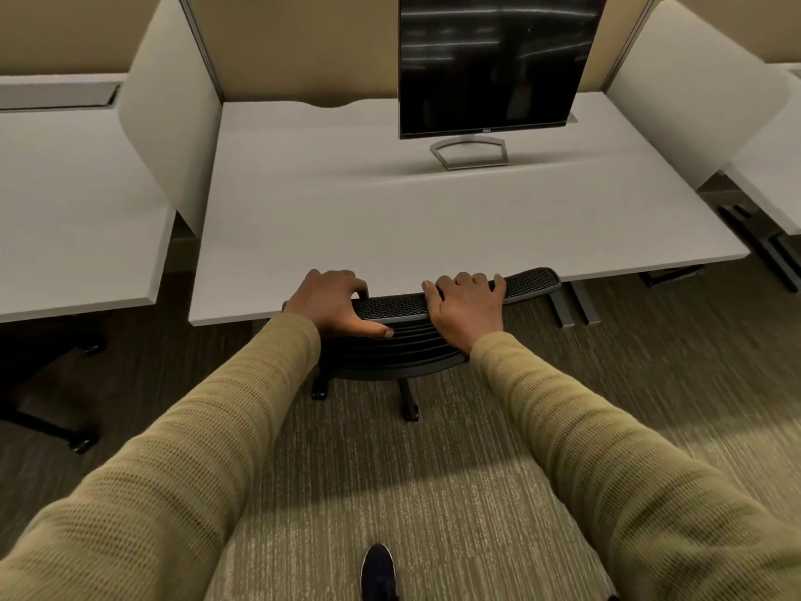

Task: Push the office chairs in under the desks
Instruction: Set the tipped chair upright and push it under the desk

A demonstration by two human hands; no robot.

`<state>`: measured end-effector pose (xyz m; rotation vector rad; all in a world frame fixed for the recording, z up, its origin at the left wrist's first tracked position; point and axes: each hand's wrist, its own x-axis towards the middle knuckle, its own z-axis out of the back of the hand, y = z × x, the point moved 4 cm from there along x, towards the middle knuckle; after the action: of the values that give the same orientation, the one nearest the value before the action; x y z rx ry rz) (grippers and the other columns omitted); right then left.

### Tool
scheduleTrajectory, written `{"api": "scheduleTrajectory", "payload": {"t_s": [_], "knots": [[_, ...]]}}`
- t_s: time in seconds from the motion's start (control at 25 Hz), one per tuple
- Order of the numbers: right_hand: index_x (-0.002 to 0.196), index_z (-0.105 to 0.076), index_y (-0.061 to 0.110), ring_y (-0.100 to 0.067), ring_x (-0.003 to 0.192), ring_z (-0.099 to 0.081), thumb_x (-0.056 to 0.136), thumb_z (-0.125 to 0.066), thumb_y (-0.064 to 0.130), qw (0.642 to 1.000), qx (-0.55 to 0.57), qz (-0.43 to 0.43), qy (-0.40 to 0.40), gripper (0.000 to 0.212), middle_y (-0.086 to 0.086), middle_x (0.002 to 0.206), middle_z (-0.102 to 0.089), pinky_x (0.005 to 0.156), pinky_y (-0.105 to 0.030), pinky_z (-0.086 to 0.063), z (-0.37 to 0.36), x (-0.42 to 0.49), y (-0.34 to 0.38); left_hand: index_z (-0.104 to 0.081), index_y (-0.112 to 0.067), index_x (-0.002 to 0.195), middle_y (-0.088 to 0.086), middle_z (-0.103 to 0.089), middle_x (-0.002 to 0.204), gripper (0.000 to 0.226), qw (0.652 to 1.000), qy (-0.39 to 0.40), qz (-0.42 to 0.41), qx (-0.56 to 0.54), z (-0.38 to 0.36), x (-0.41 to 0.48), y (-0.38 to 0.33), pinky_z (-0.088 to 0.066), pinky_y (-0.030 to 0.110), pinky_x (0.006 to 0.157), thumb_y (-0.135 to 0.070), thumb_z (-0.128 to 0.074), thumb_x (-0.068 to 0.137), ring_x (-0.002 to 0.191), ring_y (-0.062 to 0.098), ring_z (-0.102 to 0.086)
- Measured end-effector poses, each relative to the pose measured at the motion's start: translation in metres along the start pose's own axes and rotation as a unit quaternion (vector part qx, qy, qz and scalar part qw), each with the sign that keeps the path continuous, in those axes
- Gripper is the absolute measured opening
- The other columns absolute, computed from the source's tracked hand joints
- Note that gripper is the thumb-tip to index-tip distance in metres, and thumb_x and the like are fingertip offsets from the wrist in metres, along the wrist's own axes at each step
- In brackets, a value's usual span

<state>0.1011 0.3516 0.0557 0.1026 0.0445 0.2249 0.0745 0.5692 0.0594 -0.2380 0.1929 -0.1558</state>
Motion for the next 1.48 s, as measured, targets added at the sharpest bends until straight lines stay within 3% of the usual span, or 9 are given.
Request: {"api": "scheduleTrajectory", "payload": {"t_s": [0.2,0.4,0.52,0.64,0.72,0.8,0.92,1.08,1.48], "knots": [[0.122,-0.064,0.021,-0.033,0.126,-0.049,0.103,-0.022,0.056,1.0,0.007,0.001,0.011,0.058,-0.009,0.128,-0.062,0.115,-0.061,-0.015,-0.002,-0.006,-0.005,-0.068,-0.025,0.106,-0.005,-0.066,0.103,0.081,1.0,-0.004,-0.004,0.001,-0.006,-0.001,-0.004,-0.044,0.04,0.094,-0.091,-0.063,0.06,0.096,0.018,-0.061],[0.136,-0.054,0.022,-0.031,0.136,-0.042,0.103,-0.025,0.058,0.999,0.039,0.02,0.03,0.057,-0.009,0.14,-0.055,0.118,-0.06,-0.01,-0.001,-0.014,-0.012,-0.067,-0.025,0.109,-0.003,-0.064,0.102,0.084,0.999,-0.005,-0.008,0.045,-0.006,-0.012,-0.013,-0.044,0.041,0.092,-0.094,-0.051,0.064,0.096,0.019,-0.06],[0.147,-0.044,0.021,-0.031,0.148,-0.025,0.103,-0.027,0.056,0.998,0.055,0.041,0.008,0.059,-0.009,0.155,-0.041,0.121,-0.057,-0.004,-0.001,-0.033,-0.012,-0.065,-0.025,0.112,0.0,-0.06,0.099,0.084,0.995,-0.031,0.006,0.093,-0.007,-0.022,-0.023,-0.044,0.041,0.088,-0.094,-0.042,0.069,0.093,0.021,-0.057],[0.158,-0.025,0.022,-0.031,0.154,-0.005,0.102,-0.03,0.058,0.996,0.055,0.061,-0.021,0.067,-0.01,0.166,-0.017,0.122,-0.057,0.003,-0.007,-0.067,-0.01,-0.052,-0.022,0.132,0.006,-0.059,0.12,0.085,0.989,-0.089,0.042,0.111,-0.025,-0.041,-0.039,-0.04,0.046,0.098,-0.086,-0.047,0.075,0.111,0.027,-0.054],[0.16,-0.014,0.023,-0.031,0.155,0.004,0.1,-0.036,0.057,0.995,0.061,0.07,-0.041,0.073,-0.011,0.168,-0.003,0.122,-0.058,0.004,-0.012,-0.089,-0.009,-0.032,-0.018,0.151,0.013,-0.046,0.146,0.095,0.984,-0.121,0.06,0.116,-0.039,-0.056,-0.052,-0.028,0.052,0.115,-0.079,-0.05,0.08,0.135,0.033,-0.041],[0.161,-0.007,0.024,-0.031,0.154,0.006,0.099,-0.04,0.056,0.994,0.068,0.072,-0.049,0.077,-0.012,0.168,0.006,0.122,-0.057,0.003,-0.019,-0.118,-0.013,-0.006,-0.017,0.16,0.018,-0.011,0.166,0.106,0.981,-0.136,0.067,0.123,-0.057,-0.077,-0.07,-0.003,0.055,0.124,-0.073,-0.051,0.083,0.154,0.036,-0.008],[0.161,-0.011,0.023,-0.032,0.155,0.001,0.099,-0.043,0.055,0.994,0.091,0.063,-0.018,0.077,-0.013,0.168,0.001,0.123,-0.058,-0.002,-0.041,-0.173,-0.032,0.009,-0.018,0.161,0.017,0.018,0.167,0.106,0.984,-0.138,0.058,0.098,-0.089,-0.116,-0.105,0.008,0.056,0.123,-0.065,-0.051,0.087,0.154,0.034,0.016],[0.161,-0.012,0.021,-0.032,0.155,-0.001,0.099,-0.041,0.056,0.995,0.086,0.021,0.04,0.077,-0.015,0.168,-0.002,0.122,-0.057,-0.002,-0.074,-0.263,-0.081,0.003,-0.017,0.161,0.014,0.006,0.169,0.094,0.992,-0.086,0.068,0.068,-0.151,-0.182,-0.165,0.0,0.057,0.124,-0.063,-0.044,0.094,0.156,0.031,0.006],[0.16,-0.006,0.021,-0.032,0.154,-0.003,0.1,-0.031,0.059,0.992,0.079,0.038,0.092,0.076,-0.014,0.168,-0.004,0.122,-0.057,-0.003,-0.084,-0.446,-0.17,0.002,-0.02,0.161,0.01,0.006,0.169,0.086,0.992,-0.039,0.083,0.084,-0.243,-0.326,-0.318,0.014,0.052,0.121,-0.068,-0.028,0.096,0.156,0.026,0.01]]}}
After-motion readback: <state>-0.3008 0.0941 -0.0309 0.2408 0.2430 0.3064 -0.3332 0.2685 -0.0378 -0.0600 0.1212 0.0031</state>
